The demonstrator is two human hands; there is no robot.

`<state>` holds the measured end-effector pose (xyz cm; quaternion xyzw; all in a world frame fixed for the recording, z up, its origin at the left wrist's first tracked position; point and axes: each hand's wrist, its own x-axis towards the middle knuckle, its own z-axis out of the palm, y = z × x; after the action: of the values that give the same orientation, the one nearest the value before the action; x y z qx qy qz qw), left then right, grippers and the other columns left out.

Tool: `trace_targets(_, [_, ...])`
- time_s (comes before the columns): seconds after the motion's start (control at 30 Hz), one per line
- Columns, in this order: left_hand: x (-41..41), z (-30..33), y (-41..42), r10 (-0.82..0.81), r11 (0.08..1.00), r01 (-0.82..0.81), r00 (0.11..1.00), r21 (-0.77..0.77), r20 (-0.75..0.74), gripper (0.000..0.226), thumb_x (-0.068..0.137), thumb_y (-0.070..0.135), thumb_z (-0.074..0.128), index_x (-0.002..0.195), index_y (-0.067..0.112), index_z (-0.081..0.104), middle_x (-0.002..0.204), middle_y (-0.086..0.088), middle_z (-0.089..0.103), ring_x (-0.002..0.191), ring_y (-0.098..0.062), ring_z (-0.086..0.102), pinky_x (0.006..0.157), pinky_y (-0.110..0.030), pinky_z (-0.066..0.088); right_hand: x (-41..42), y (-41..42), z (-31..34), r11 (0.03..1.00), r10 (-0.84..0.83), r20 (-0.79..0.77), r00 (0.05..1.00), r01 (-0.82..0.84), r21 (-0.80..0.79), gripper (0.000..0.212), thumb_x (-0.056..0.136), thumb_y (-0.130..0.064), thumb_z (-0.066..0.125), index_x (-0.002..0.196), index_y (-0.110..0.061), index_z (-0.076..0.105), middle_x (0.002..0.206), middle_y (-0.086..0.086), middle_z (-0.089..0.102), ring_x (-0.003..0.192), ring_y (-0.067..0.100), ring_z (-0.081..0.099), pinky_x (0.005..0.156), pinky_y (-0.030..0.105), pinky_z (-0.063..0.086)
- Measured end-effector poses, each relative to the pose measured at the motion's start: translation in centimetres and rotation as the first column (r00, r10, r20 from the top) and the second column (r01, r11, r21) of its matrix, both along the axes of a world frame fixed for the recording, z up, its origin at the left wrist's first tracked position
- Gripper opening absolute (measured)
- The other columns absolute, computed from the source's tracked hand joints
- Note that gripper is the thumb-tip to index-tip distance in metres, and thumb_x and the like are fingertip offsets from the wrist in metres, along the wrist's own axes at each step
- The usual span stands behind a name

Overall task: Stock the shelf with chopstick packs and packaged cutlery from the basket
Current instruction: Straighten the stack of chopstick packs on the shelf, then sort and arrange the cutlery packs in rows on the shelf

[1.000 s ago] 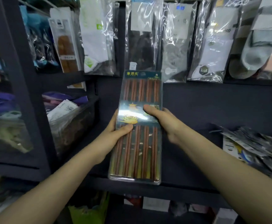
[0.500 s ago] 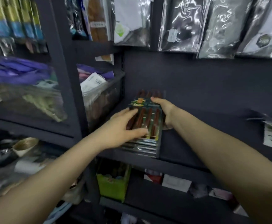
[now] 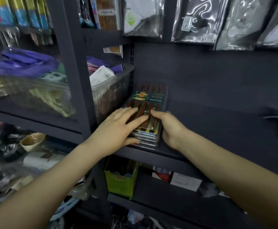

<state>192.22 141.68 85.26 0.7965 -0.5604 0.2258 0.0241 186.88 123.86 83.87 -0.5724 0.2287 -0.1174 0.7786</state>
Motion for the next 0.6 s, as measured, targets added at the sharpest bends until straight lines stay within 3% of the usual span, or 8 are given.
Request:
trace_targets(0.13, [-0.2, 0.3, 0.6, -0.012, 1.0, 0.013, 0.997, -0.009, 0.078, 0.078, 0.05, 0.029, 0.088, 0.121, 0.009, 0.059, 0.114, -0.015, 0.066, 0.104, -0.033, 0.064, 0.09, -0.047, 0.049, 1.9, 1.6, 0.2, 0.999, -0.015, 0.028, 0.999, 0.014, 0.037, 0.071, 0.069, -0.025, 0.066, 0.134, -0.01, 0.04, 0.118, 0.015, 0.064, 0.102, 0.03, 0.065, 0.084, 0.046, 0.056])
trace_targets(0.23, [0.0, -0.2, 1.5, 0.046, 0.999, -0.046, 0.999, -0.01, 0.019, 0.08, 0.053, 0.019, 0.088, 0.125, 0.009, 0.056, 0.12, -0.016, 0.063, 0.108, -0.034, 0.062, 0.083, -0.044, 0.054, 3.1, 2.4, 0.4, 0.999, 0.008, 0.025, 1.0, -0.009, 0.033, 0.072, 0.068, -0.025, 0.067, 0.133, -0.01, 0.041, 0.118, 0.015, 0.064, 0.102, 0.029, 0.066, 0.078, 0.04, 0.058])
trace_targets(0.37, [-0.1, -0.6, 2.2, 0.071, 0.997, -0.071, 0.997, -0.005, -0.029, 0.078, 0.065, 0.03, 0.08, 0.133, 0.011, 0.046, 0.132, -0.016, 0.055, 0.119, -0.035, 0.056, 0.091, -0.044, 0.049, 3.9, 3.1, 0.9, 0.997, 0.002, 0.004, 1.0, -0.003, 0.073, 0.058, 0.08, -0.024, 0.063, 0.132, -0.008, 0.044, 0.119, 0.015, 0.064, 0.102, 0.028, 0.065, 0.07, 0.036, 0.056])
trace_targets(0.5, [-0.8, -0.6, 1.5, 0.085, 0.994, -0.089, 0.995, -0.066, -0.054, 0.068, 0.074, 0.043, 0.066, 0.131, 0.009, 0.049, 0.132, -0.017, 0.054, 0.122, -0.036, 0.053, 0.098, -0.045, 0.044, 2.6, 2.3, 1.5, 0.995, 0.087, -0.021, 0.996, -0.086, 0.046, 0.032, 0.091, -0.033, 0.053, 0.116, -0.013, 0.058, 0.11, 0.008, 0.066, 0.102, 0.021, 0.062, 0.084, 0.032, 0.049])
trace_targets(0.6, [-1.7, -0.5, 0.5, 0.045, 0.99, -0.054, 0.996, -0.128, -0.071, 0.063, 0.079, 0.05, 0.046, 0.125, 0.007, 0.054, 0.129, -0.014, 0.057, 0.125, -0.033, 0.05, 0.103, -0.043, 0.039, 0.0, -0.5, 1.7, 0.997, 0.063, -0.07, 0.996, -0.066, -0.041, 0.052, 0.094, -0.041, 0.044, 0.136, -0.01, 0.043, 0.143, 0.007, 0.044, 0.132, 0.023, 0.042, 0.104, 0.031, 0.036])
